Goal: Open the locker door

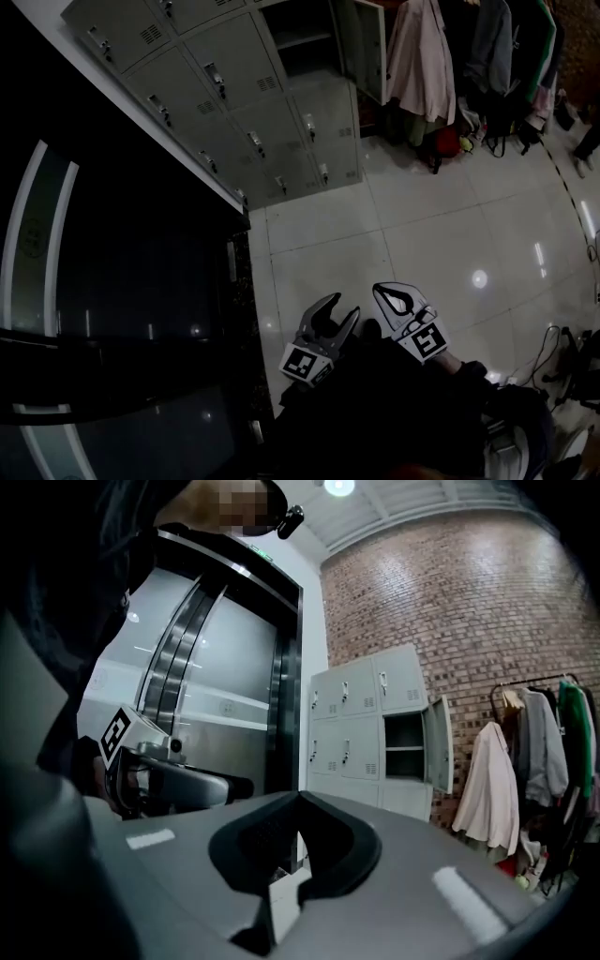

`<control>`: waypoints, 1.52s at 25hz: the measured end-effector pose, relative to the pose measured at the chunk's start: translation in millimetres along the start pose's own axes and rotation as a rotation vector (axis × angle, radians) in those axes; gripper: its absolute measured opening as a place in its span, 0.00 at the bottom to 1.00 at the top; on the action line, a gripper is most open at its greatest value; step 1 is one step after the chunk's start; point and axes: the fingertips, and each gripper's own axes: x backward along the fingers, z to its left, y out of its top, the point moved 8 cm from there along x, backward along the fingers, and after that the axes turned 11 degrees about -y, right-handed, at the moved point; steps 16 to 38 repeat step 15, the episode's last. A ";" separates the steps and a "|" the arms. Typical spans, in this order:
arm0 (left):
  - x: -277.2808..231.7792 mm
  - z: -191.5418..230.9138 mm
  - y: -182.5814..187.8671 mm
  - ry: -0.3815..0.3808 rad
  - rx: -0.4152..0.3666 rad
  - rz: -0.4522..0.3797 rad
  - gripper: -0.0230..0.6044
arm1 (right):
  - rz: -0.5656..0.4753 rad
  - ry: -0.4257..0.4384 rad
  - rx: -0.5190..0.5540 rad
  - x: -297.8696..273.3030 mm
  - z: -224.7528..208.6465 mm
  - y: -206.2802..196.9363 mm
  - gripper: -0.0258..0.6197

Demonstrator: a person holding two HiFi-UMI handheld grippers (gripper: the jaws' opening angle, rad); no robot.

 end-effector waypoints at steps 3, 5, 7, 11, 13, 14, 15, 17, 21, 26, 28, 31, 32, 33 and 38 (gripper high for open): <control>-0.7 -0.1 -0.5 0.013 -0.006 -0.007 0.37 | 0.002 0.024 -0.004 -1.8 1.6 -2.0 0.04; -2.4 -1.4 -2.9 0.019 -0.001 0.001 0.37 | -0.009 0.029 -0.012 -1.4 0.2 -1.8 0.04; -3.2 -3.2 -4.4 0.027 0.009 0.011 0.37 | 0.004 0.029 -0.021 -0.2 -1.3 -2.5 0.04; -7.9 0.0 3.1 0.029 -0.012 -0.005 0.36 | -0.010 0.019 -0.036 -3.7 -9.1 2.8 0.04; -11.1 6.1 6.9 0.021 -0.038 -0.020 0.36 | -0.036 0.007 -0.033 -9.0 -13.1 5.7 0.04; -12.3 9.6 8.2 0.017 -0.050 -0.025 0.36 | -0.046 0.002 -0.028 -11.9 -14.8 6.6 0.04; -13.4 13.1 9.4 0.014 -0.062 -0.030 0.36 | -0.056 -0.003 -0.024 -15.0 -16.4 7.4 0.04; -13.4 13.1 9.4 0.014 -0.062 -0.030 0.36 | -0.056 -0.003 -0.024 -15.0 -16.4 7.4 0.04; -13.4 13.1 9.4 0.014 -0.062 -0.030 0.36 | -0.056 -0.003 -0.024 -15.0 -16.4 7.4 0.04; -13.4 13.1 9.4 0.014 -0.062 -0.030 0.36 | -0.056 -0.003 -0.024 -15.0 -16.4 7.4 0.04; -13.4 13.1 9.4 0.014 -0.062 -0.030 0.36 | -0.056 -0.003 -0.024 -15.0 -16.4 7.4 0.04; -13.4 13.1 9.4 0.014 -0.062 -0.030 0.36 | -0.056 -0.003 -0.024 -15.0 -16.4 7.4 0.04; -13.4 13.1 9.4 0.014 -0.062 -0.030 0.36 | -0.056 -0.003 -0.024 -15.0 -16.4 7.4 0.04; -13.4 13.1 9.4 0.014 -0.062 -0.030 0.36 | -0.056 -0.003 -0.024 -15.0 -16.4 7.4 0.04; -13.4 13.1 9.4 0.014 -0.062 -0.030 0.36 | -0.056 -0.003 -0.024 -15.0 -16.4 7.4 0.04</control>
